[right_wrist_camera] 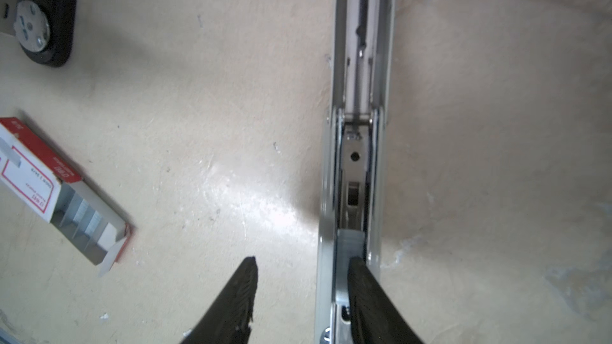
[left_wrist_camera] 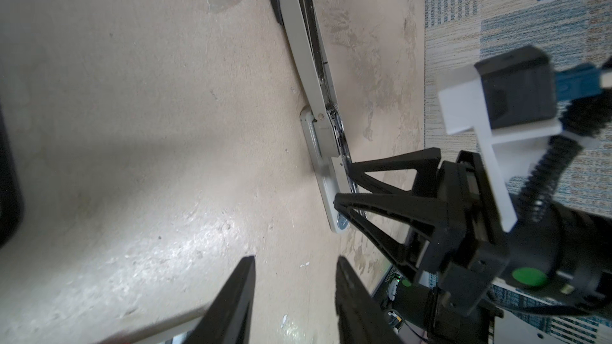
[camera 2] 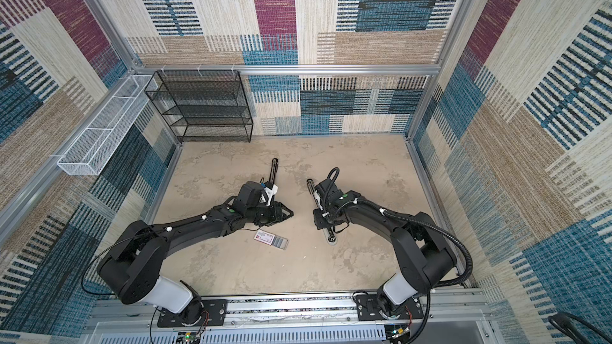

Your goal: Load the staples into the stapler

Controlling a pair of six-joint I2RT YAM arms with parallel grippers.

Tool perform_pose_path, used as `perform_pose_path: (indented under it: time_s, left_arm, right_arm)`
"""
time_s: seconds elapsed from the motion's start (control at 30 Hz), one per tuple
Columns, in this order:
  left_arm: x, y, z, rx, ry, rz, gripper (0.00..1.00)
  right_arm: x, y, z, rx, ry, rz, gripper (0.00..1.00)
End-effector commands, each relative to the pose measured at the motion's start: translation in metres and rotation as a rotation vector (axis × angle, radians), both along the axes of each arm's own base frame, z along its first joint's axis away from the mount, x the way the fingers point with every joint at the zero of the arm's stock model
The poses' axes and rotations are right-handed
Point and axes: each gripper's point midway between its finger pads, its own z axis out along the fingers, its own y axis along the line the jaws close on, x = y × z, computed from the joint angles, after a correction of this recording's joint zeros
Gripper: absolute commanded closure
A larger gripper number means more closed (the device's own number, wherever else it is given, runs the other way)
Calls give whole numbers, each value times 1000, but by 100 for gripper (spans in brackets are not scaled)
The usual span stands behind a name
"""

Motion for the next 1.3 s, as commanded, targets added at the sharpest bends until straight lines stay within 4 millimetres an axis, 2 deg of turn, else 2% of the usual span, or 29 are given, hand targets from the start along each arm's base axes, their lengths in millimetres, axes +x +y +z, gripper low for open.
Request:
perform_pose_path:
  time_s: [0.0,0.17,0.4,0.47,0.57,0.73,0.87,1.03,1.17,1.27]
  left_arm:
    - [4,-7,8,-33,-14,-8,57]
    - [5,-8,8,-35,-14,-11,56]
    - [5,-10,11,-45,-10,-18,56]
    - [5,-12,12,-49,-8,-27,56]
    - [3,-15,13,-50,2,-45,56]
    - [3,-15,13,-37,1,-46,56]
    - [3,-14,13,-23,-2,-53,56]
    - [5,-13,16,-1,-8,-56,56]
    - [6,-12,16,30,-3,-66,56]
    - [6,-12,15,50,4,-76,55]
  right_arm:
    - [-13,-5,-2,-5,42,-7,51]
    - [-20,-9,-1,3,45,-23,52]
    - [0,-10,40,34,-84,-83,43]
    - [2,-16,39,21,-94,-104,41]
    - [0,-23,29,45,-70,-131,41]
    - [-9,-20,17,119,-32,-137,36]
    - [-22,-2,9,218,37,-87,36]
    - [-28,21,12,309,72,-25,43]
    - [-22,42,25,399,45,29,45]
    - [-10,38,34,382,-20,-2,43]
